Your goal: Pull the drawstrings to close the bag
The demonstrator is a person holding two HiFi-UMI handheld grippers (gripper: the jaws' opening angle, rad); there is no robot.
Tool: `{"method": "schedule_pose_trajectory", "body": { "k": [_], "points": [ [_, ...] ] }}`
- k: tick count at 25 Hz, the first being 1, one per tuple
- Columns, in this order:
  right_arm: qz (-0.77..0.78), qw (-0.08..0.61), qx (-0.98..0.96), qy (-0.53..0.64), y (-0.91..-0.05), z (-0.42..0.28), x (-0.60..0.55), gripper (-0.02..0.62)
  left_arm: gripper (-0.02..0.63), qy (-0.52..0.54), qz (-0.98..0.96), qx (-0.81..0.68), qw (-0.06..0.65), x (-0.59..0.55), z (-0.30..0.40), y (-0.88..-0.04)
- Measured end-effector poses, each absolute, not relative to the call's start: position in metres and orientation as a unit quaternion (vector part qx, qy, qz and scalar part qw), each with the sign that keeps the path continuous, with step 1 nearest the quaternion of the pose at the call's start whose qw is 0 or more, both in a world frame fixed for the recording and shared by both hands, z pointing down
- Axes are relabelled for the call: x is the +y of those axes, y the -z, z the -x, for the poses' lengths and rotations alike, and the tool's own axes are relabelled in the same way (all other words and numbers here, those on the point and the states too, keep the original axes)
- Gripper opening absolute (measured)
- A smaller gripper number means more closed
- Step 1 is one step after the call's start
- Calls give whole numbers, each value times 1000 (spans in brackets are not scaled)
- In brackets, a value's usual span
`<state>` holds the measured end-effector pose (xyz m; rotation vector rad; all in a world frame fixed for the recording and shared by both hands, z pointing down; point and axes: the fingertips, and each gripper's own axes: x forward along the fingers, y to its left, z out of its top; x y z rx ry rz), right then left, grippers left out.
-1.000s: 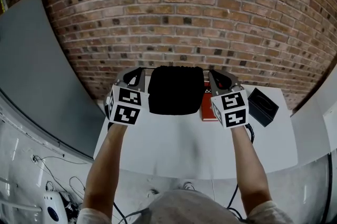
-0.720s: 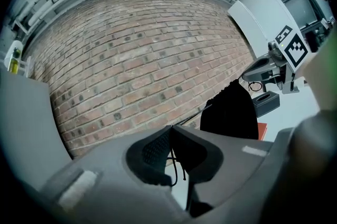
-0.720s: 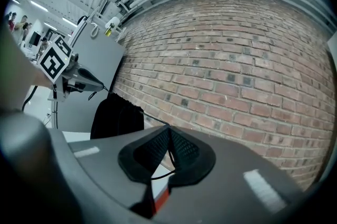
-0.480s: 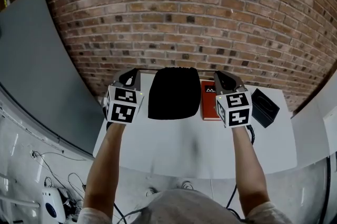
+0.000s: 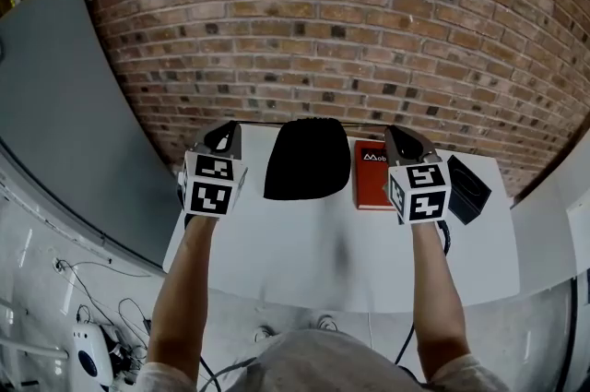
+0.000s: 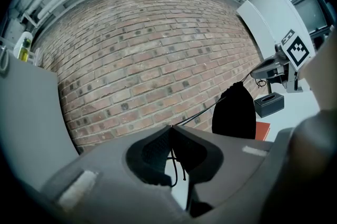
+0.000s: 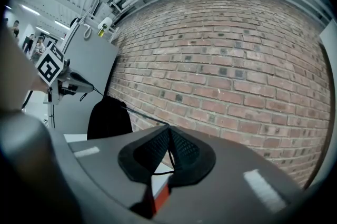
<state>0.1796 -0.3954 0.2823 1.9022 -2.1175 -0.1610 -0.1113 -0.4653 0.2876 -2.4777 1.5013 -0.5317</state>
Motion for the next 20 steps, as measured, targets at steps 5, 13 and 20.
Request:
{"method": "schedule_pose_trajectory", "body": {
  "k": [5,13,20],
  "points": [
    [-664,145,-732,53,-284,-184,-395,8,11,180,836,509,96,-466,113,-289],
    [-668,149,-728,47,-288,-187,-395,8,11,183,837,508,95,-467,112,-292],
    [-668,148,-728,51,-286,-185,-398,8,11,184,837,508,92,-470,113,-295]
  ]
}}
